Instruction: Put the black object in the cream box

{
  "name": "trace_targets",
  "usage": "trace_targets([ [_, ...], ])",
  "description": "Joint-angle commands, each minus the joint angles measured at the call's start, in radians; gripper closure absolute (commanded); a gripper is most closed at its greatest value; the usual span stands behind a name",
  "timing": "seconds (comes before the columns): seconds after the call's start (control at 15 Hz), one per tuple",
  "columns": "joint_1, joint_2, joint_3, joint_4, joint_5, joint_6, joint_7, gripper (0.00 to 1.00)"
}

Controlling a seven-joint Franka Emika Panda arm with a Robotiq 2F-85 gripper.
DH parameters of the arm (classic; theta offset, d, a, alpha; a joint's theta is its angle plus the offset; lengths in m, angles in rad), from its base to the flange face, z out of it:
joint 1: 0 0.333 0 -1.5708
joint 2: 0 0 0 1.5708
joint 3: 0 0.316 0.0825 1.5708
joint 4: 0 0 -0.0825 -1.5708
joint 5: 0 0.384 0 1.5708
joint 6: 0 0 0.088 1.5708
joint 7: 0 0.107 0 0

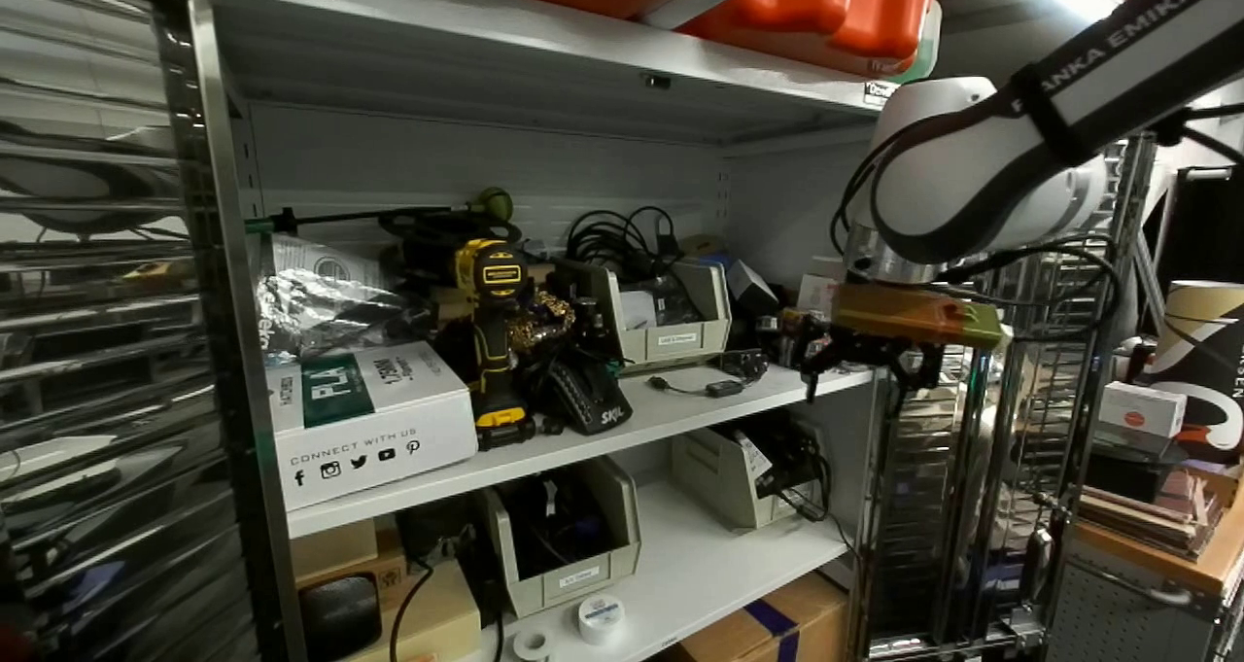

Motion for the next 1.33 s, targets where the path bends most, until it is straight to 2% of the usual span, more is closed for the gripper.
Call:
trace_targets([
  [0.0,0.027,0.163,-0.015,0.205,-0.005,0.005,0.162,0.0],
  [0.33,0.093,0.344,-0.054,0.457,0.018,-0.057,0.284,0.0],
  [0.6,0.138,0.454,-0.089,0.601,0.03,-0.113,0.332,0.0],
  [1.27,0.182,0.616,-0.141,0.802,0.064,-0.264,0.355,0.0],
])
